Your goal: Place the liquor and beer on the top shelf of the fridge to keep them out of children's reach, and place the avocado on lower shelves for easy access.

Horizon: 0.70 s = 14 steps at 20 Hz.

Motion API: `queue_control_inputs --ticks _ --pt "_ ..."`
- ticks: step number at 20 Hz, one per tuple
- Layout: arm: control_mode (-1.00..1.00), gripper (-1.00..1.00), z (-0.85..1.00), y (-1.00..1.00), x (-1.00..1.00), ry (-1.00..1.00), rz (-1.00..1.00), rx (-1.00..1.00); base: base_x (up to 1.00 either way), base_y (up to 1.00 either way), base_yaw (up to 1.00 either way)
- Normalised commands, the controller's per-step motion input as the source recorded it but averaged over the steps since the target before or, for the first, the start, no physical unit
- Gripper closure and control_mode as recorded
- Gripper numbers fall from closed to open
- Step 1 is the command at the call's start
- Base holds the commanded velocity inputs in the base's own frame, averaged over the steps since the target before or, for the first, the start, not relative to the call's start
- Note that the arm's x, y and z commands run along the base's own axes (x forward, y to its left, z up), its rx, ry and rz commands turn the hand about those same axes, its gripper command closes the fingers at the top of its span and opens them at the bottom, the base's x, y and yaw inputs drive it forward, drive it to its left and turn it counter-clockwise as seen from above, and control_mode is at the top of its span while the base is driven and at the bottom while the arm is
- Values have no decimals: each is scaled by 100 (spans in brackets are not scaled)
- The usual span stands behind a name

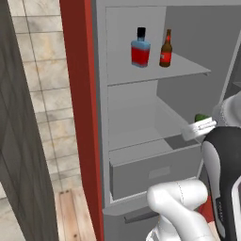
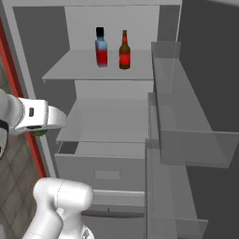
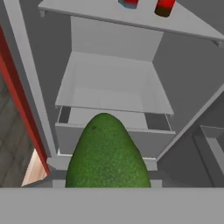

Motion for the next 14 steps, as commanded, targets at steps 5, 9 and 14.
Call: queue_control_inputs --ticks 5,9,14 --pt "-100 100 -63 -38 43 0 4 0 0 0 0" --pt "-100 100 -68 -2 52 0 0 0 0 0 0" --pt "-100 100 -57 0 63 0 0 0 0 0 0"
